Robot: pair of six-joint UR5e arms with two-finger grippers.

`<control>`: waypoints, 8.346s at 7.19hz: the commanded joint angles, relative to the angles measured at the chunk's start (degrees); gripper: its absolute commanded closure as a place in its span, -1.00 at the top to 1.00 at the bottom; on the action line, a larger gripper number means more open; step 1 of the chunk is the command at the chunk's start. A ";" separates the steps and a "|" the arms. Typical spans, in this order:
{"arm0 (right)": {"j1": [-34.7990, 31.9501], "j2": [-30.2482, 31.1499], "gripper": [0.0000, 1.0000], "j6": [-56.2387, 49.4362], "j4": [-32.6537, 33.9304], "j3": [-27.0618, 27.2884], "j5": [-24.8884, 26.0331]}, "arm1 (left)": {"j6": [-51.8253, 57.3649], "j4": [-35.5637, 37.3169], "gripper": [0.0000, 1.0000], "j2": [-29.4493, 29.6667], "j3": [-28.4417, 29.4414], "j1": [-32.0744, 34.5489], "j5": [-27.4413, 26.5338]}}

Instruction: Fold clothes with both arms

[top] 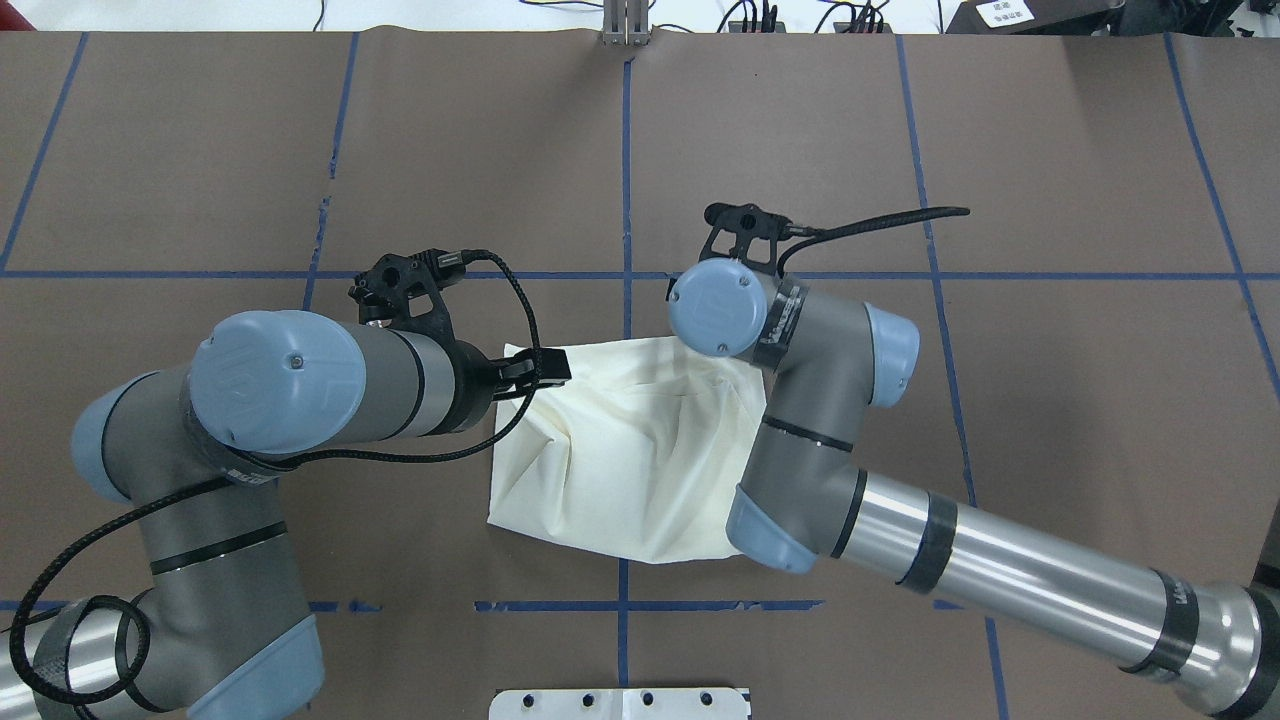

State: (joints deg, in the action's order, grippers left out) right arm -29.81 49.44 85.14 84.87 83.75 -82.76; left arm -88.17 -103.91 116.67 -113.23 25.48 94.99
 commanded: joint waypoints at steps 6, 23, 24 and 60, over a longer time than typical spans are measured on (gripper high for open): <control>-5.00 3.21 1.00 -2.26 -2.25 9.33 -9.09 | -0.16 -41.40 1.00 -7.60 13.71 -6.83 -9.27; -4.82 3.65 1.00 -2.26 -2.34 9.50 -8.91 | 2.04 -46.30 -1.00 -13.82 14.26 -7.20 -9.56; -4.82 3.65 1.00 -2.26 -2.34 9.42 -8.91 | 2.04 -46.21 -1.00 -13.84 14.44 -7.11 -9.65; -4.47 3.56 1.00 -2.09 -2.43 9.15 -8.74 | 2.04 -51.92 -0.31 -18.67 14.80 -9.40 -4.73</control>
State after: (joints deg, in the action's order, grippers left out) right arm -34.28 53.00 82.99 82.50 92.86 -91.49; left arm -86.13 -155.01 98.20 -98.07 15.83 90.05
